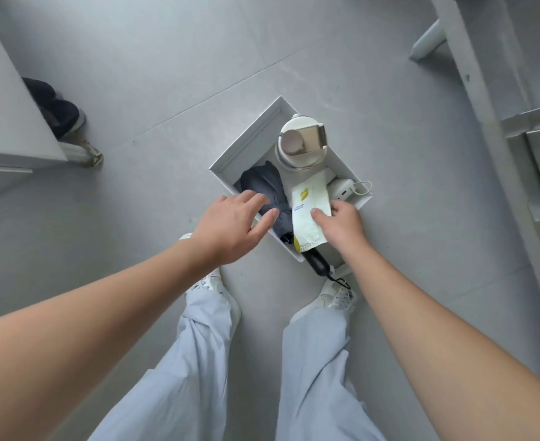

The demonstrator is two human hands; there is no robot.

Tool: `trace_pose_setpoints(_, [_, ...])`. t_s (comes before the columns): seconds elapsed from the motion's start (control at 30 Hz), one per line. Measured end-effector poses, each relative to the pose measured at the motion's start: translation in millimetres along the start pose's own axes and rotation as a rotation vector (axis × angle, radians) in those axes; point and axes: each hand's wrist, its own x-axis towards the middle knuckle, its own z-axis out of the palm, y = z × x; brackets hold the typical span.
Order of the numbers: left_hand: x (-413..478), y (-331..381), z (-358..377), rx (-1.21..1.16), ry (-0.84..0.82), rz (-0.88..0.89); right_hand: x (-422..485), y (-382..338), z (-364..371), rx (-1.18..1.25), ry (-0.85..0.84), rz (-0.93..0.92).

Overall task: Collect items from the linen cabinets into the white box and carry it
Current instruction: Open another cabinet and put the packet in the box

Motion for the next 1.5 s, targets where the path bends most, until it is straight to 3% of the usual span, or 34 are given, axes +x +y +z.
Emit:
trace_pose_setpoints(0.13, [15,-12,8,-0.024,0.023,-0.006,30,4,22,-0.047,-0.032,0.017])
trace_pose_setpoints(0.3, [11,-31,26,-0.041,0.007,-0.045,37,14,39,0.118,0.001,0.099])
trace_pose_setpoints(0.7, [22,-22,29,-0.048,0.021,-0.054,19,8,31,0.358,0.154,0.01])
trace_pose_setpoints(0.8, [24,-18,30,-0.04,0.022,-0.043,12,4,35,0.287,0.16,-0.055])
trace_pose_setpoints(1.13, [22,-17,34,0.032,-0.015,-0.006,5,16,41,0.019,-0.083,-0.111])
trace_pose_setpoints(1.5, [21,-25,37,0.071,-0.05,-0.011,3,40,-3,0.148,0.186,-0.026])
